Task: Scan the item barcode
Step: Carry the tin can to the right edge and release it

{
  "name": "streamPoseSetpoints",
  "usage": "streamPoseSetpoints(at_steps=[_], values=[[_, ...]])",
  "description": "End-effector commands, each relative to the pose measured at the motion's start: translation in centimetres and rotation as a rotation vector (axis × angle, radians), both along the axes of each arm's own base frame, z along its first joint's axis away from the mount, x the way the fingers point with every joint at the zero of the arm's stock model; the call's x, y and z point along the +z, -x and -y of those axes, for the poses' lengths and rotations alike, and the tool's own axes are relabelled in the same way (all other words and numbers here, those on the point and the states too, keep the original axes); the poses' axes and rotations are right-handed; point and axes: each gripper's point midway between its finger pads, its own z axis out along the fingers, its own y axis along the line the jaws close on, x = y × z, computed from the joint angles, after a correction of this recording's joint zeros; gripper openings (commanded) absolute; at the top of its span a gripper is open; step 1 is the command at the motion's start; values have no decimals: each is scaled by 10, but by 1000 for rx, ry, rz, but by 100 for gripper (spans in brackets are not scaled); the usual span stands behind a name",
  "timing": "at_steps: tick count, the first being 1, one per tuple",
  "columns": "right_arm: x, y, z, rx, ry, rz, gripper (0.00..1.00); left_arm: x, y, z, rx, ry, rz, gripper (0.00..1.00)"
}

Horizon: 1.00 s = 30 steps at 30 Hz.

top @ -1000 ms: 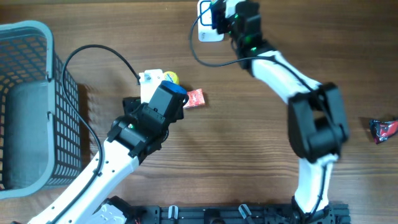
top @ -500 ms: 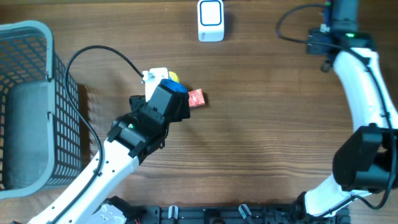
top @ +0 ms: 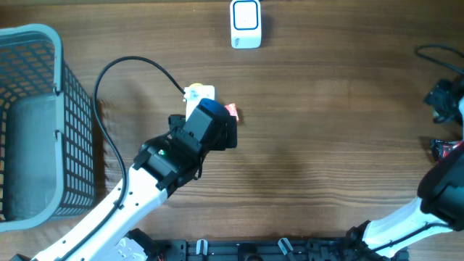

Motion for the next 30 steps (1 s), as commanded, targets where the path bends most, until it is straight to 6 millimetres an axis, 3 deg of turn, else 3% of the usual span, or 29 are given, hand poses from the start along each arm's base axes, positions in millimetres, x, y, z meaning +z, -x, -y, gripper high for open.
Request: streamPoseSetpoints(at_steps=[1, 3, 7, 8, 9, 12, 14, 17, 20, 23, 25, 26, 28, 30], values=[[-32, -5, 7, -22, -80, 37, 52, 4, 0, 5, -10, 13, 4, 100], [-50, -6, 12, -30, -91, 26, 53, 4, 0, 5, -11, 13, 4, 100], [-84, -6, 14, -30, -113, -7, 67, 4, 0, 5, -10, 13, 4, 100], [-91, -6, 13, -30, -120, -15, 80, 4, 0, 5, -10, 13, 4, 100], [-94, -5, 13, -30, -124, -20, 96, 4, 0, 5, -10, 12, 4, 100], [-87, -11, 13, -23, -125, 9, 100, 3, 0, 5, -10, 12, 4, 100], [-72, -12, 14, -29, -116, 31, 100, 3, 0, 5, -12, 12, 1, 100], [-29, -15, 15, -37, -75, 96, 100, 3, 1, 7, -18, 20, -2, 100], [37, -17, 14, -50, -14, 218, 100, 6, -3, 5, -6, 20, 15, 100], [105, -21, -4, 21, 11, 370, 100, 15, -11, -7, 50, 15, 60, 100], [137, -23, -27, 78, 7, 434, 100, 26, -17, -19, 95, 28, 101, 100], [149, -27, -50, 135, -24, 460, 100, 36, -22, -30, 133, 39, 138, 100], [152, -37, -91, 225, -73, 451, 100, 55, -28, -49, 197, 63, 199, 100], [142, -50, -141, 335, -128, 402, 100, 80, -31, -82, 294, 100, 276, 100]])
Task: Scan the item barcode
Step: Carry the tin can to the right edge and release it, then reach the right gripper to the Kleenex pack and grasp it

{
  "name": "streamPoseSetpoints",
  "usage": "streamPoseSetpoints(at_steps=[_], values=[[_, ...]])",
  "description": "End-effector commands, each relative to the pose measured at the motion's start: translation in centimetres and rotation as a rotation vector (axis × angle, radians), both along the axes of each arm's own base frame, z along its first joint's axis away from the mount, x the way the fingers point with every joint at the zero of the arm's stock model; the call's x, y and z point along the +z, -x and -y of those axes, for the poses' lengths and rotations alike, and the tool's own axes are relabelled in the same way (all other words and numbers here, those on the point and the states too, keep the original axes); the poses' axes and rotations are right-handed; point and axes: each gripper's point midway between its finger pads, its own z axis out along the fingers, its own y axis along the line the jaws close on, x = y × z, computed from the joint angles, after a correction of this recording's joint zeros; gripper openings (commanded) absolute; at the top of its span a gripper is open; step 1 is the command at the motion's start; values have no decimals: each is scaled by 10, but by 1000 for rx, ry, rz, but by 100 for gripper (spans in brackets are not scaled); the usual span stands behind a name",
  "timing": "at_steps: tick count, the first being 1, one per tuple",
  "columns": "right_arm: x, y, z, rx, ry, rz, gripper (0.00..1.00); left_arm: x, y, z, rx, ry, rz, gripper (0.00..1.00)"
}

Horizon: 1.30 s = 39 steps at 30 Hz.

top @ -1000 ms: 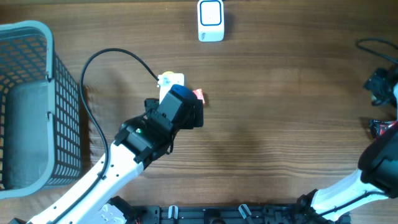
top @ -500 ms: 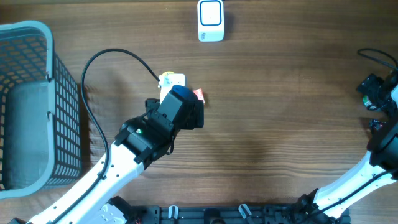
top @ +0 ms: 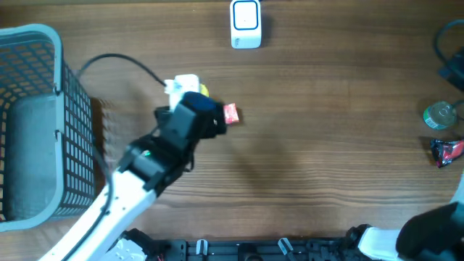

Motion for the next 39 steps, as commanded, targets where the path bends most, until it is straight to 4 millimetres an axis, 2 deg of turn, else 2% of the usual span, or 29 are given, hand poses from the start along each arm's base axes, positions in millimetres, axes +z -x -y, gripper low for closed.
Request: streamPoseSetpoints(at_steps=[1, 3, 4, 5, 6, 9, 10, 12, 15, 17, 20, 22, 28, 32, 36, 39], values=[[-18, -28, -95, 243, -97, -53, 100, 52, -4, -61, 191, 57, 159, 100], [-25, -36, -171, 434, -151, -84, 100, 63, 4, -99, 292, 61, 183, 100], [-24, -38, -200, 500, -182, -80, 100, 68, 9, -112, 324, 67, 193, 100], [-21, -38, -240, 579, -238, -67, 100, 73, 17, -123, 348, 79, 203, 100], [-21, -36, -267, 662, -214, -73, 100, 77, 24, -128, 358, 89, 210, 100], [-37, -25, -312, 751, 13, -172, 100, 83, 38, -137, 377, 95, 226, 100], [-50, -18, -329, 779, 81, -225, 100, 82, 40, -137, 371, 97, 222, 100], [-76, -4, -369, 896, 102, -308, 100, 76, 43, -132, 346, 105, 191, 100], [-122, 12, -410, 983, 96, -418, 100, 66, 46, -132, 342, 90, 145, 100], [-149, 17, -429, 1015, 100, -468, 100, 63, 49, -132, 343, 83, 127, 100], [-179, 23, -448, 1038, 93, -514, 100, 59, 51, -132, 342, 76, 108, 100], [-190, 30, -458, 1045, 88, -534, 100, 56, 53, -131, 332, 79, 92, 100], [-179, 42, -498, 1069, 4, -486, 100, 45, 53, -130, 330, 62, 43, 100], [-179, 28, -504, 1035, 22, -422, 100, 35, 49, -127, 323, 54, 4, 100], [-193, 12, -514, 1019, 21, -373, 100, 30, 46, -126, 324, 45, -17, 100], [-207, 8, -518, 1005, 10, -375, 100, 29, 45, -126, 324, 44, -18, 100]])
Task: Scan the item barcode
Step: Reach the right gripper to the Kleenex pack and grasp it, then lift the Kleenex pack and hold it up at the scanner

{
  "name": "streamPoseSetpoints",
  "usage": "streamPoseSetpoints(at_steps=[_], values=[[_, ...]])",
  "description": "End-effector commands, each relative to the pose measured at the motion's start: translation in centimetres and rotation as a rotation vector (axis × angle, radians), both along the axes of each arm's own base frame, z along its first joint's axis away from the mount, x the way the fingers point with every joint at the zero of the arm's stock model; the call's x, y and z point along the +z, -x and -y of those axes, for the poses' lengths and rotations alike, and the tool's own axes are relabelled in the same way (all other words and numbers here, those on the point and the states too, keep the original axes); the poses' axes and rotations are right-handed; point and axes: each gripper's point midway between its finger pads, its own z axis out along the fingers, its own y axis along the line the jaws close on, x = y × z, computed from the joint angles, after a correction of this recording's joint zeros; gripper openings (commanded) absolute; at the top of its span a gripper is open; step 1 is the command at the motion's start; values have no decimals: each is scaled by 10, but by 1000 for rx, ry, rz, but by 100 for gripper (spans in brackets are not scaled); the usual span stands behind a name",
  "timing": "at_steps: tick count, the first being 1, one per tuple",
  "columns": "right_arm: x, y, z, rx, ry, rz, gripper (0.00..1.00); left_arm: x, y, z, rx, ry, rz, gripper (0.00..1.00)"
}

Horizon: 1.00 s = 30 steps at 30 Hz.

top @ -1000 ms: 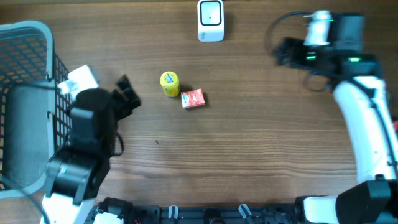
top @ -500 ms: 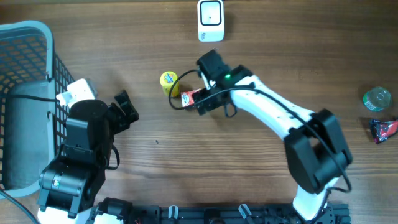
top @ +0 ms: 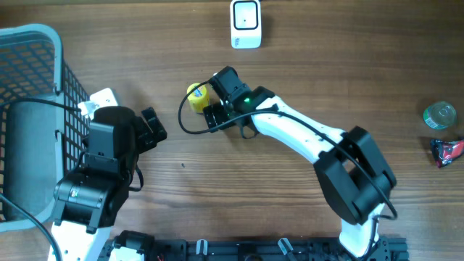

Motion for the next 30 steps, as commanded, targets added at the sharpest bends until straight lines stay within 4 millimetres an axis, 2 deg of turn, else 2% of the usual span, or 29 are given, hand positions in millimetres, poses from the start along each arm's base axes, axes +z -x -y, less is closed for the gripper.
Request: streamPoseSetpoints(at_steps=[1, 6, 10, 12, 14, 15, 20, 23, 26, 30], values=[[-21, -8, -3, -44, 10, -14, 100, 4, -1, 0, 7, 14, 11, 100], [-40, -13, -6, -47, 16, -11, 100, 4, -1, 0, 6, 14, 11, 100], [-44, -15, -8, -46, 11, -6, 97, 4, -1, 0, 4, 12, 10, 100], [-44, -17, -9, -48, 6, 0, 83, 4, -1, 0, 4, 11, 9, 100], [-43, -18, -9, -50, 2, 3, 63, 4, 0, 0, 4, 10, 6, 100], [-43, -17, -9, -50, 4, 0, 58, 3, 0, 0, 4, 10, 3, 100], [-48, -9, -2, -49, 36, -34, 53, 1, 2, -1, 4, 7, -9, 100], [-51, 1, 7, -50, 73, -76, 41, 0, 3, -1, 4, 6, -13, 100], [-43, 11, 16, -47, 104, -109, 33, 0, 3, -1, 4, 6, -13, 100], [-11, 27, 29, -47, 140, -150, 32, 0, 3, -1, 4, 6, -13, 100]])
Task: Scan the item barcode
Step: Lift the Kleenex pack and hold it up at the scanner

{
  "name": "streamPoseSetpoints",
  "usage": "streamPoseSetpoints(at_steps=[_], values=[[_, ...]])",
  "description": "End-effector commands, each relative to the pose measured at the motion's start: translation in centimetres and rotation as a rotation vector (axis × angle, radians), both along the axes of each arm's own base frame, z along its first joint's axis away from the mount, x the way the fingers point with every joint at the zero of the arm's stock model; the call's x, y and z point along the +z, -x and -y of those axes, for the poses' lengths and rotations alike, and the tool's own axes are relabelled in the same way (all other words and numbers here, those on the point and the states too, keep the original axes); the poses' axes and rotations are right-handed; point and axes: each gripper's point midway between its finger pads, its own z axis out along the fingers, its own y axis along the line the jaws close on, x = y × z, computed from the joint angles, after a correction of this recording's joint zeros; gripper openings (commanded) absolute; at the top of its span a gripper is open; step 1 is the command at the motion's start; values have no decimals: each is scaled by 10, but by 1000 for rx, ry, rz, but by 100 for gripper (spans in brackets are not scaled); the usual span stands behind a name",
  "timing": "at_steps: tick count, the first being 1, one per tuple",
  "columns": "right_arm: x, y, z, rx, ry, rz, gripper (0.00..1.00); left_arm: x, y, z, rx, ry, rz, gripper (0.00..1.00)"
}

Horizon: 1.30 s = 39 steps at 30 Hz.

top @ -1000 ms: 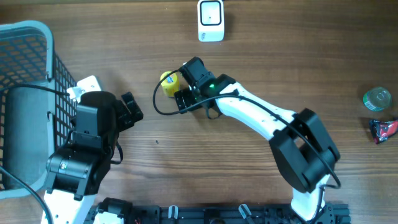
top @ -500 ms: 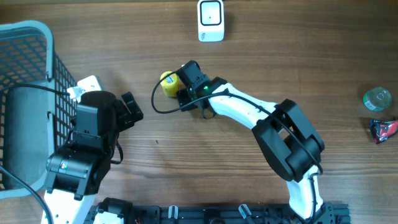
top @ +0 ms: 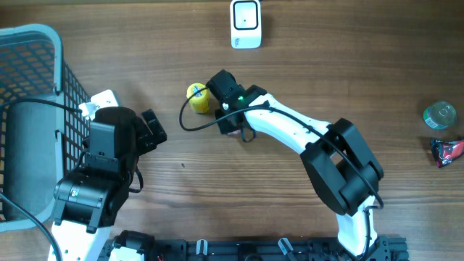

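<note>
A white barcode scanner with a blue face stands at the table's far edge. A small yellow item lies left of centre. My right gripper sits right beside it, the arm reaching in from the lower right. Its fingers are hidden under the wrist, so their state is unclear. No red item shows in this view. My left gripper rests near the basket, jaws apart and nothing between them.
A grey-blue wire basket fills the left edge. A round silvery lid-like object and a red-and-dark packet lie at the far right. A black cable loop lies on the wood below the yellow item.
The right wrist has turned and shifted slightly beside the yellow item, and its cable loop has changed shape. The left arm and the yellow item are where they were.
My left gripper was over the table's middle with a red item at its tip and a yellow one beside it. It then stood back by the basket, and the right arm had come in over that spot. The red item no longer shows.
</note>
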Motion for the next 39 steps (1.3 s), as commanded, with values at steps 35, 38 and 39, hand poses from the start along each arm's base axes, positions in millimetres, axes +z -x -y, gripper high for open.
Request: streamPoseSetpoints(at_steps=[35, 38, 39], values=[[175, 89, -1, -188, -750, -740, 37, -23, -12, 16, -48, 47, -100, 100], [172, 79, -3, -135, -754, -661, 37, -23, -12, 16, -48, 47, -101, 100], [170, 70, -4, -73, -753, -577, 36, -23, -12, 16, -48, 47, -99, 100]])
